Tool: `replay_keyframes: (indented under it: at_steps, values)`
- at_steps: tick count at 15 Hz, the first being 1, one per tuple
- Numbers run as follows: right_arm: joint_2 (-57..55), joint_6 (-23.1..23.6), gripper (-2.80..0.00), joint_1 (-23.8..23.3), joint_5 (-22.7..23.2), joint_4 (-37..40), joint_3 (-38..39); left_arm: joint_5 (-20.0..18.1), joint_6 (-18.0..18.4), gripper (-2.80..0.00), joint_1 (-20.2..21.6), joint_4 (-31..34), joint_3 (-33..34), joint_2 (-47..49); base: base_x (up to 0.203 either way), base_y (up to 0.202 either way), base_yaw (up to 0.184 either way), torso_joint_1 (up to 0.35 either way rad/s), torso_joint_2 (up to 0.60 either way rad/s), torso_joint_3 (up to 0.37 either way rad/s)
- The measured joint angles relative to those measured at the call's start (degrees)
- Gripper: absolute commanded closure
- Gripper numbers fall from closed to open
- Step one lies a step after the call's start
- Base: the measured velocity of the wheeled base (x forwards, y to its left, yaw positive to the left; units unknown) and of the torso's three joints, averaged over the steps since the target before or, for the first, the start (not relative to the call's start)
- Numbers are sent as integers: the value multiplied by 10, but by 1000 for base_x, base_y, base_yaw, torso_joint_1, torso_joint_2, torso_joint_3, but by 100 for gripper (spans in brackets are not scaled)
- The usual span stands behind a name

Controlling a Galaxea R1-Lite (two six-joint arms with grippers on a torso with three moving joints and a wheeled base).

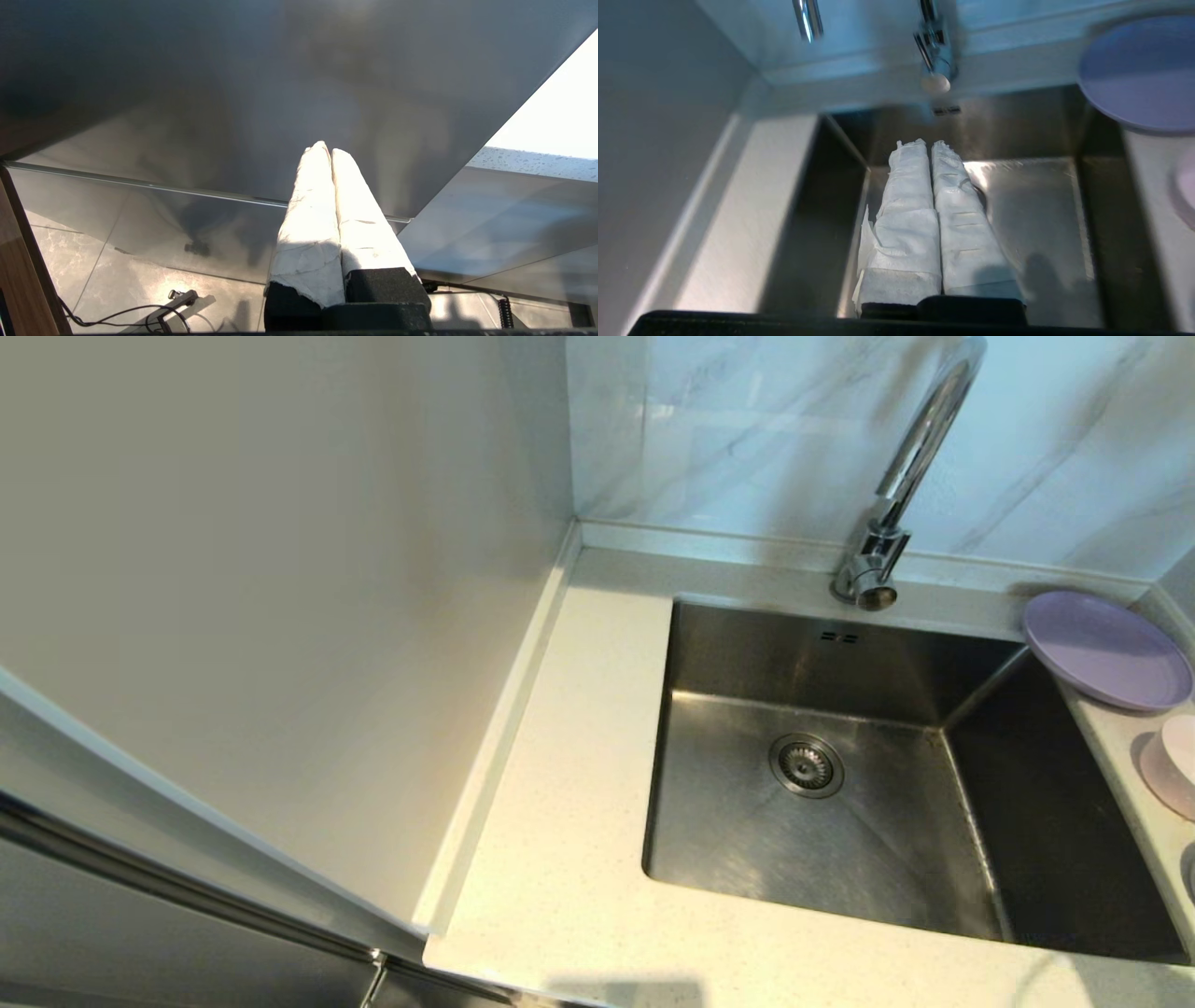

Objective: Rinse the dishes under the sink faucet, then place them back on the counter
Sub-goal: Turn on the faucet

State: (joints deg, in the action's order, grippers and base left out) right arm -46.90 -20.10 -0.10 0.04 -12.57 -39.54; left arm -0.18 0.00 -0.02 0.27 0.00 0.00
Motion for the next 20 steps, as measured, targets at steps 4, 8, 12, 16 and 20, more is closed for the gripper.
replay_keyframes:
  at_steps: [4, 8, 12, 16, 20]
  values:
    - [-167, -94, 0, -8, 8, -67, -114, 0, 0, 0, 0, 0, 0, 0, 0, 0, 0, 0, 0, 0]
    - [-304, -126, 0, -54, 15, -118, -198, 0, 0, 0, 0, 0, 0, 0, 0, 0, 0, 0, 0, 0]
    - [-412, -160, 0, -101, 20, -134, -279, 0, 0, 0, 0, 0, 0, 0, 0, 0, 0, 0, 0, 0]
    - [-481, -306, 0, -167, 105, -127, -343, 0, 0, 0, 0, 0, 0, 0, 0, 0, 0, 0, 0, 0]
    - [-535, -493, 0, -259, 284, -129, -394, 0, 0, 0, 0, 0, 0, 0, 0, 0, 0, 0, 0, 0]
